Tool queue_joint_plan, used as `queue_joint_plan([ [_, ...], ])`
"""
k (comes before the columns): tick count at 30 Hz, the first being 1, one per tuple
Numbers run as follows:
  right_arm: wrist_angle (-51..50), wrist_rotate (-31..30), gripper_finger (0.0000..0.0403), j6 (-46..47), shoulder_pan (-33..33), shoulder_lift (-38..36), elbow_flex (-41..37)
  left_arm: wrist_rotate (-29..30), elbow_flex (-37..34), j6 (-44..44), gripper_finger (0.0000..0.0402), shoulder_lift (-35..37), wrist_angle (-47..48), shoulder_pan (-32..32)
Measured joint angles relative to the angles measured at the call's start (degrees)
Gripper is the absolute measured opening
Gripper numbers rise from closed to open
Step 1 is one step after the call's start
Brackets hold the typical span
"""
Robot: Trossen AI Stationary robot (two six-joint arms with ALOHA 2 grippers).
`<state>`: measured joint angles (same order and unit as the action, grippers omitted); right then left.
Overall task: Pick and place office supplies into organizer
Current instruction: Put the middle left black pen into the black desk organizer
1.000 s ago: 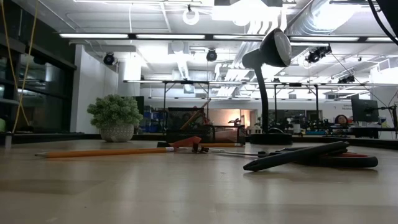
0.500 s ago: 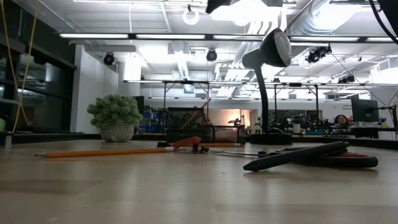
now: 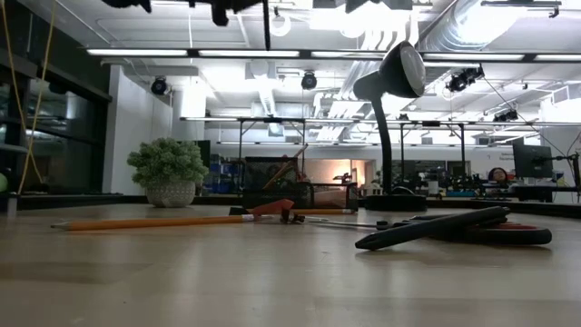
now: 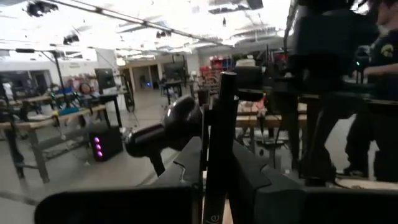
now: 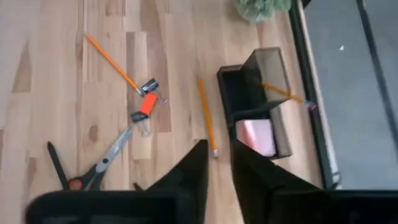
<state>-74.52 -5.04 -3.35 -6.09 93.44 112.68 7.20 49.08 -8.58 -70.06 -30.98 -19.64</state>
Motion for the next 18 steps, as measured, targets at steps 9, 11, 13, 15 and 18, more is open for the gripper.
queue_joint_plan([
  [9, 25.1, -4.0, 0.0014, 15.4, 4.1, -19.6, -33.9, -5.4, 0.0, 4.0, 0.0021, -5.8, -0.2, -5.5],
  [11, 28.8, -6.1, 0.0013, 18.4, 5.7, -22.5, -38.9, -5.8, 0.0, 4.4, 0.0018, -7.6, -0.6, -6.2],
  [13, 32.3, -7.4, 0.0005, 21.1, 7.1, -24.8, -43.0, -6.2, 0.0, 4.4, 0.0017, -9.3, -1.4, -7.0],
  [15, 35.4, -8.0, 0.0002, 23.5, 8.4, -26.6, -46.4, -6.3, 0.0, 4.4, 0.0018, -11.2, -2.7, -7.8],
  [18, 38.8, -8.6, 0.0006, 26.2, 10.3, -27.7, -49.6, -6.3, 0.0, 5.6, 0.0021, -14.1, -3.3, -9.2],
])
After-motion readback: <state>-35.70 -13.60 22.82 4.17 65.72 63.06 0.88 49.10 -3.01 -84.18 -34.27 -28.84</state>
